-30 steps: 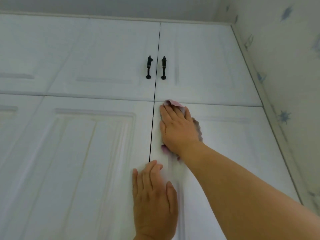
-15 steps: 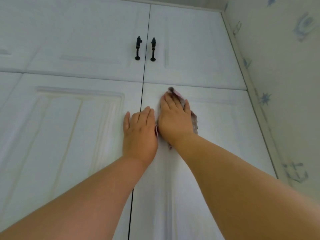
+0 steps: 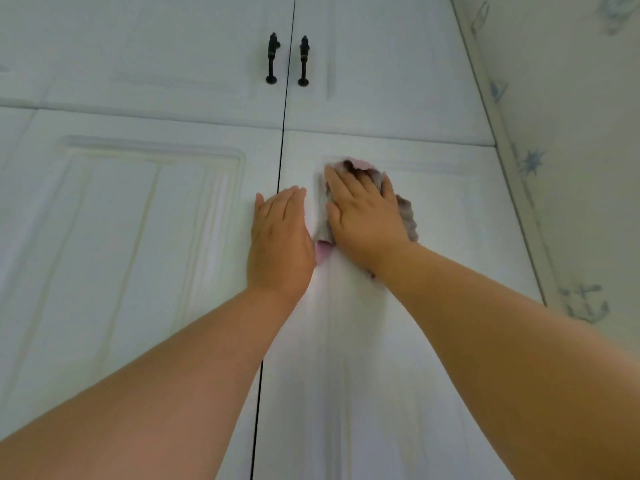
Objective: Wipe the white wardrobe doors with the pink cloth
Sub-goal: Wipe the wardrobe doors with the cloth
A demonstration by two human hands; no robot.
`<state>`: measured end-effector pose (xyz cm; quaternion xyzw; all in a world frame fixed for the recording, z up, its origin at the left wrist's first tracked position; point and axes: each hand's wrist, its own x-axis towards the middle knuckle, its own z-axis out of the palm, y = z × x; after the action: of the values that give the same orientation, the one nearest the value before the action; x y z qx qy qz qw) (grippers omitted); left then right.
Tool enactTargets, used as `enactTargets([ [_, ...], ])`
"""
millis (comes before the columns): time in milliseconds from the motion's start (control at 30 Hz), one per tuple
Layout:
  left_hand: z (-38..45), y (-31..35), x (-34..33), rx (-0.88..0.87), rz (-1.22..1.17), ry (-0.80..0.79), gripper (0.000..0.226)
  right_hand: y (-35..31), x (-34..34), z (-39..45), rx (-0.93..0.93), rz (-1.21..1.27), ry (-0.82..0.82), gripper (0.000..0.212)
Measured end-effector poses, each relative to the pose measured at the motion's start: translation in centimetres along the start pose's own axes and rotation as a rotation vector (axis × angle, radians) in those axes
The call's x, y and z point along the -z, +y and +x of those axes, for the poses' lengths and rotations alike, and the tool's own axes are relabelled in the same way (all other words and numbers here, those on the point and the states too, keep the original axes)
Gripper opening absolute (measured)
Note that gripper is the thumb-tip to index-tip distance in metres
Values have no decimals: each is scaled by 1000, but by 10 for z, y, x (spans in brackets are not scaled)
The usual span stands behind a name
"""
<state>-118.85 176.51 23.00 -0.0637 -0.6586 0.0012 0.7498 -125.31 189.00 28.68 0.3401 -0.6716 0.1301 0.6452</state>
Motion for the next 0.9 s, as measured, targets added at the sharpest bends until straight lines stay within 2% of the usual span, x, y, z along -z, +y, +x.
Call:
enactTargets([
  [67,0,-4,-2,19,-29,5,48,-13,-6,-33,118,48,20,58],
  [100,3,-5,-2,34,-38,11,43,-19,-6,-55,150,84,27,59],
  [233,1,3,2,48,31,-36,49,-21,-3,-147,305,229,-51,56],
  [333,-13,13,-4,37,108,-48,49,-2,2,-153,389,346,-117,42],
  [400,-20,13,-9,43,135,-36,50,3,-1,-139,347,295,-109,43],
  [600,-17,14,-16,31,220,-52,56,4,3,-85,123,129,-35,64],
  [733,-20,12,-16,22,269,-73,57,16,8,-37,-7,63,-51,60],
  [900,-20,15,-17,31,283,-72,56,75,19,-27,-348,16,-8,70],
])
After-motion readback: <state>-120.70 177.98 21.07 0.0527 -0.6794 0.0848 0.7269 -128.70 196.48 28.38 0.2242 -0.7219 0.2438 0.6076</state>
